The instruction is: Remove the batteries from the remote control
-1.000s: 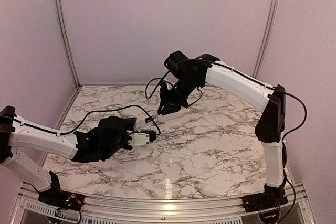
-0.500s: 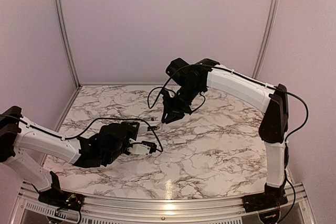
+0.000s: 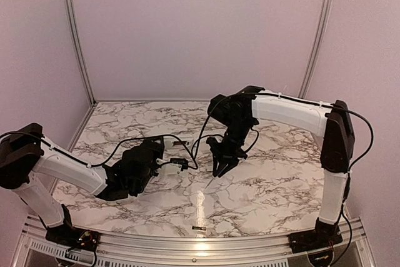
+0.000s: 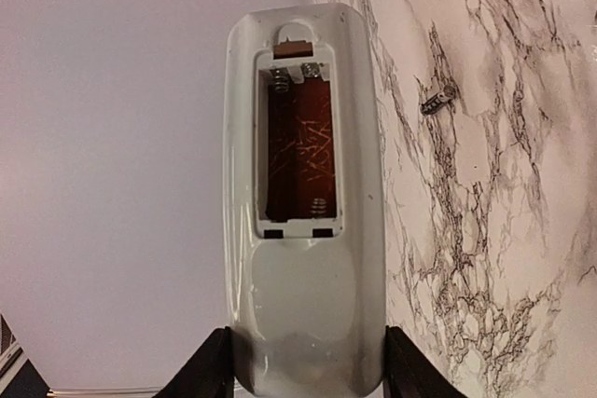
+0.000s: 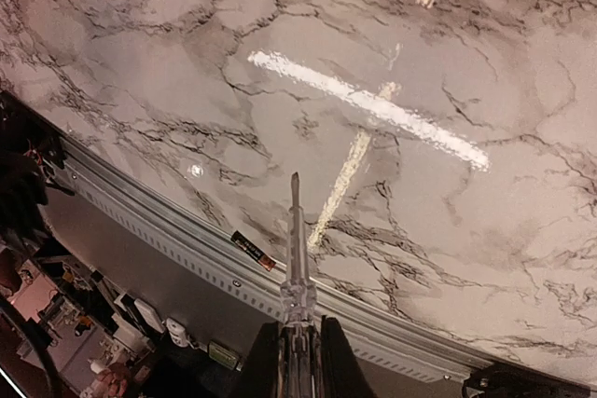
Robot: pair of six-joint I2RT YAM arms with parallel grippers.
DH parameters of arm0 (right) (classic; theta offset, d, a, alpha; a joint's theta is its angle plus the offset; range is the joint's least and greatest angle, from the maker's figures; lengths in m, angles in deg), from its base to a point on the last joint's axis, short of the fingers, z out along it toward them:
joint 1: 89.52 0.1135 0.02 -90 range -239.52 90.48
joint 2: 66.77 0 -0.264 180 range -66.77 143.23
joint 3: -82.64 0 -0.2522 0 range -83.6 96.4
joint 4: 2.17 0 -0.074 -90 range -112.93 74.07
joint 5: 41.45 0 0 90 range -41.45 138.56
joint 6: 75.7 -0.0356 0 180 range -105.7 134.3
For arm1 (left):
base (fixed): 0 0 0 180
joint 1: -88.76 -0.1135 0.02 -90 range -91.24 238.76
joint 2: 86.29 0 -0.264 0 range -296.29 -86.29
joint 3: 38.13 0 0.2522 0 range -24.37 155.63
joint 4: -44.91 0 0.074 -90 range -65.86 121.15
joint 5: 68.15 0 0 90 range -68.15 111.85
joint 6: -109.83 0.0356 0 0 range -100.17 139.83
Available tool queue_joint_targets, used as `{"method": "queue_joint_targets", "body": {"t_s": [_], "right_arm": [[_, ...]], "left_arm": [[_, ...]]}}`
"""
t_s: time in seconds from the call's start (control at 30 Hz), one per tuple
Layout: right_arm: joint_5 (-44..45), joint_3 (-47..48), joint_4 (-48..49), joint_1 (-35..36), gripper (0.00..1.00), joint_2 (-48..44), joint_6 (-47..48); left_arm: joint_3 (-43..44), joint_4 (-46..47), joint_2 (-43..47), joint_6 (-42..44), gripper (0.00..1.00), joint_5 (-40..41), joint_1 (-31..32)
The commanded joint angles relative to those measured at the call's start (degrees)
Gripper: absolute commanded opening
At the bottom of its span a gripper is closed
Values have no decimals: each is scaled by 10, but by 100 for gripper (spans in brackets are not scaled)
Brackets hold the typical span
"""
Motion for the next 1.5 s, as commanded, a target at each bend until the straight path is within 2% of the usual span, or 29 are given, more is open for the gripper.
{"method": "queue_joint_targets", "body": {"t_s": [0.0, 0.13, 0.23, 0.37, 0.53, 0.8, 1.0, 1.2, 1.47], "right_arm": [[-5, -28, -65, -1, 0, -38, 9], [47, 5, -63, -12, 0, -33, 0], [101, 73, -57, -20, 0, -12, -13], [151, 127, 3, -29, 0, -11, -30], [185, 95, 90, -44, 0, -51, -55], [251, 10, 185, -47, 0, -113, -75], [268, -90, 308, -47, 0, -163, -80], [279, -136, 375, -46, 0, -192, -70], [347, -184, 459, -42, 0, -266, -49]], "left_arm": [[13, 68, -1, -38, 0, 45, -6], [29, 16, 1, -77, 0, 36, -7], [48, -29, -3, -123, 0, 33, -7], [100, -190, 6, -251, 0, -5, -7], [130, -324, 31, -370, 0, -53, -9], [175, -507, 68, -554, 0, -184, -28], [181, -541, 79, -683, 0, -270, -30], [164, -538, 77, -763, 0, -308, -30], [129, -511, 66, -882, 0, -326, -31]]}}
